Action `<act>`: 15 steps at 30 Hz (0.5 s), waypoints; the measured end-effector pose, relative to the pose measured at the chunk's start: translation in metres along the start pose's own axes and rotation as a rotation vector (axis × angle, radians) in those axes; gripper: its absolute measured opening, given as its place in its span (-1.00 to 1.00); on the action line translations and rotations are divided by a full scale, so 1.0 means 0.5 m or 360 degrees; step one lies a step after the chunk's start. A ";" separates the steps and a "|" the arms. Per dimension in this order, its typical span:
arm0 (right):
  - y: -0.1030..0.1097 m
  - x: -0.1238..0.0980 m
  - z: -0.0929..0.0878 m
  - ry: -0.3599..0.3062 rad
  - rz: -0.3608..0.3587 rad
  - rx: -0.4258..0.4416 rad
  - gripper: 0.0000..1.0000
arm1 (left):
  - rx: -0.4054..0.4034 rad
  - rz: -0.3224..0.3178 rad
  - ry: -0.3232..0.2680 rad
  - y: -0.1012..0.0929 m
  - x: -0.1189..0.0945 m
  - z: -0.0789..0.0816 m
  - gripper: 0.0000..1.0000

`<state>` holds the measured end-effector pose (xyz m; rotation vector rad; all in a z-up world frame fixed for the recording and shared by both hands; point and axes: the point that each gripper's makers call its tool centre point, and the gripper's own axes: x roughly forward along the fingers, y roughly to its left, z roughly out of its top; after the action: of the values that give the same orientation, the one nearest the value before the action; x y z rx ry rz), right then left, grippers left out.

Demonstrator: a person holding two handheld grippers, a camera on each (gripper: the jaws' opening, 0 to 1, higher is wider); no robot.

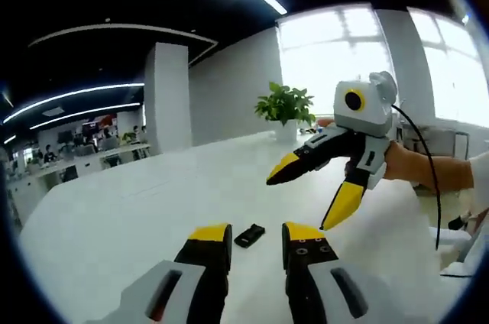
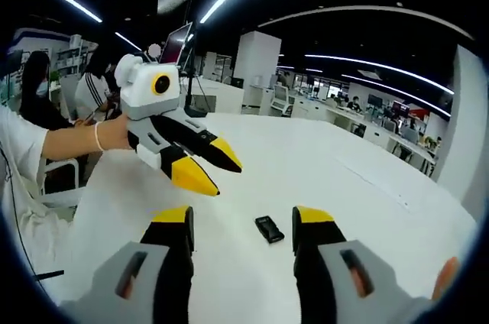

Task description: Snap the two parts of the plastic buckle together until the buckle closes and remains connected.

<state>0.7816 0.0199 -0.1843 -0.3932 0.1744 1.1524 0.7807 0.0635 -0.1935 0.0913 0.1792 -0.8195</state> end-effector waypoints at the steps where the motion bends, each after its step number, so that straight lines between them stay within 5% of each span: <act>1: 0.001 -0.004 0.004 -0.0006 -0.0010 0.0014 0.27 | -0.0017 0.0005 -0.0043 -0.002 -0.005 0.010 -0.27; 10: 0.037 -0.053 0.026 -0.0083 -0.0018 0.0041 0.51 | -0.0040 0.0094 -0.0192 -0.013 -0.068 0.059 -0.20; 15: 0.058 -0.077 0.047 -0.0143 -0.0027 0.0064 0.65 | -0.0009 0.0130 -0.0225 -0.026 -0.085 0.076 0.16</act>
<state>0.7382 0.0063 -0.1560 -0.3060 0.1152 1.1456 0.7475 0.0793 -0.1483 0.0350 0.0440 -0.7407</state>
